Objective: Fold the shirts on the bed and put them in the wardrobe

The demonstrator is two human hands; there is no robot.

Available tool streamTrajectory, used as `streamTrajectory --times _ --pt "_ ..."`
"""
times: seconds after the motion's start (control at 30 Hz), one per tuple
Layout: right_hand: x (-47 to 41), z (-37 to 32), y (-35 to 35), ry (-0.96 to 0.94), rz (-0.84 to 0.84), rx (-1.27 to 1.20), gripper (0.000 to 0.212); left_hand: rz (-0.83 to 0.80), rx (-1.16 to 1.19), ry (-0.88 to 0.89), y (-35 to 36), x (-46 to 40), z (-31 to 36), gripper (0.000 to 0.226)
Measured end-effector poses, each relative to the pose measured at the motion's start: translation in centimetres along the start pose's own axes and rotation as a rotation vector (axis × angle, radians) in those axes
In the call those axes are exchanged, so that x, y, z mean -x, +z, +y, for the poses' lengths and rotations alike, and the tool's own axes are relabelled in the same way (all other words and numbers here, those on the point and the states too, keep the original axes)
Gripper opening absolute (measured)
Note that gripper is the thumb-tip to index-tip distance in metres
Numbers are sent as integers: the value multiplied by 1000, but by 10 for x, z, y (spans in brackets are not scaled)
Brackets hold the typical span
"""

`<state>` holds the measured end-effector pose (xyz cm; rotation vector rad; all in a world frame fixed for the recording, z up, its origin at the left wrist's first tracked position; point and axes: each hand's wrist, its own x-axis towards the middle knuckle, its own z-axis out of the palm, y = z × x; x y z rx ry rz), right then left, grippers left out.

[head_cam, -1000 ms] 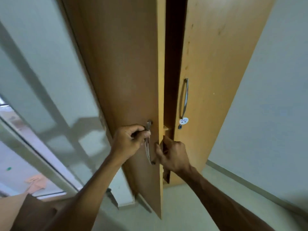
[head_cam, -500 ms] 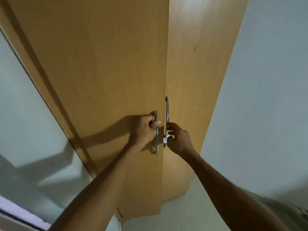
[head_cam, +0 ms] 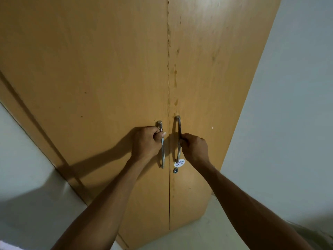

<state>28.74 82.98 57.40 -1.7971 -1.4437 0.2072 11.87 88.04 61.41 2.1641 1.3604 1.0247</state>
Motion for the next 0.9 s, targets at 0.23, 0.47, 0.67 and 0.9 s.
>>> streamTrajectory --times 0.23,0.47,0.67,0.9 --pt "3 -4 3 32 19 22 24 -32 82 48 -3 -2 -10 28" --pt "33 -27 -1 233 -37 -13 46 -125 192 80 -6 -6 -25 21" --pt "110 -24 -9 453 69 46 56 -146 218 75 -3 -10 -35 24" --pt "252 -30 -66 770 253 163 57 -248 389 -87 -3 29 -35 19"
